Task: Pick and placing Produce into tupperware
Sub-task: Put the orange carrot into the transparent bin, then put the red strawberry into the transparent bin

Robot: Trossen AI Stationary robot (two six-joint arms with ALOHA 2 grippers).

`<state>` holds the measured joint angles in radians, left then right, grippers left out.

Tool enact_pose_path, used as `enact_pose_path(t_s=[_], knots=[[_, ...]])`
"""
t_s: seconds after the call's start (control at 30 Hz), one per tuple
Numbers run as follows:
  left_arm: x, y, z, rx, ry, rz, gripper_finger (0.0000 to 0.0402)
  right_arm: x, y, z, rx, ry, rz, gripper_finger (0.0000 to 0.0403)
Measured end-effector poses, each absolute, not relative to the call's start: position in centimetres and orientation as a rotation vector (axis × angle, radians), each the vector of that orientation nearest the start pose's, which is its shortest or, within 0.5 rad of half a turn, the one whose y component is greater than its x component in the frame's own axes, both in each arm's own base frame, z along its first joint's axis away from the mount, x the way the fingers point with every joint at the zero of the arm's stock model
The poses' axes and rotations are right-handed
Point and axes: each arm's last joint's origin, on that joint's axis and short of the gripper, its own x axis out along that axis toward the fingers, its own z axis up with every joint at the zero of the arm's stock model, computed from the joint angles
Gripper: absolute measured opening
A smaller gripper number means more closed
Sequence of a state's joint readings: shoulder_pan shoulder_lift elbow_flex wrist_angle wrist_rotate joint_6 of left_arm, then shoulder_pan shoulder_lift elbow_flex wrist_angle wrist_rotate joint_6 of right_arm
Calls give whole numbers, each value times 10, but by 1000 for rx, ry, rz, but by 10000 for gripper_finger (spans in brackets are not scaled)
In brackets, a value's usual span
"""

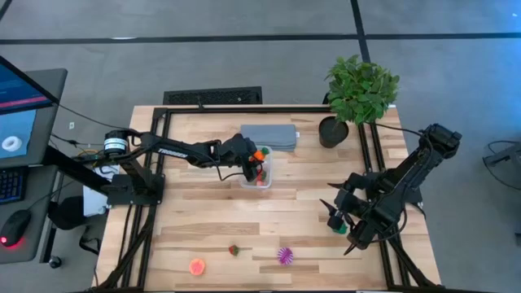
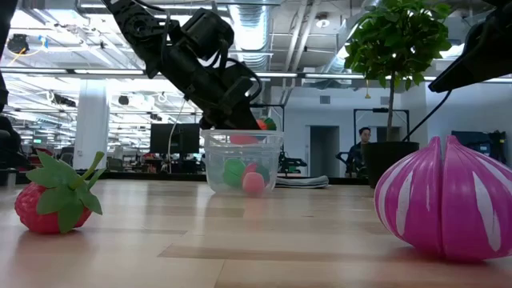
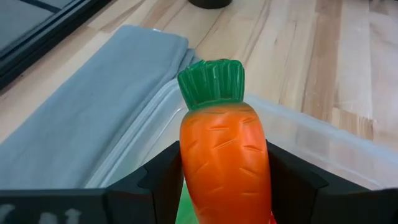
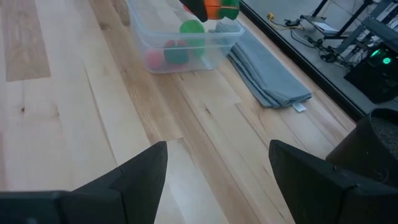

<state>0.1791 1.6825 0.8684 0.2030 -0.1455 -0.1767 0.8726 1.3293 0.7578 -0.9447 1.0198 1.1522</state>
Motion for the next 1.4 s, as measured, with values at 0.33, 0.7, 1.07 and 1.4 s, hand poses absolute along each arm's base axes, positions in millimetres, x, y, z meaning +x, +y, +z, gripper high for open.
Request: enact_pose_path(t_s=[0.33, 0.7, 1.07, 1.4], knots=[[334, 66, 174, -162, 587, 364, 199, 148, 137, 195, -149, 632, -544, 306], [335, 66, 176, -101, 574, 327, 249, 148, 137, 195, -148, 632, -544, 306], [307, 40, 215, -94, 637, -5, 252, 146, 139, 195, -143, 629, -536, 306], [276, -21, 227, -48, 769, -117, 219, 146, 139, 195, -142, 627, -537, 306]])
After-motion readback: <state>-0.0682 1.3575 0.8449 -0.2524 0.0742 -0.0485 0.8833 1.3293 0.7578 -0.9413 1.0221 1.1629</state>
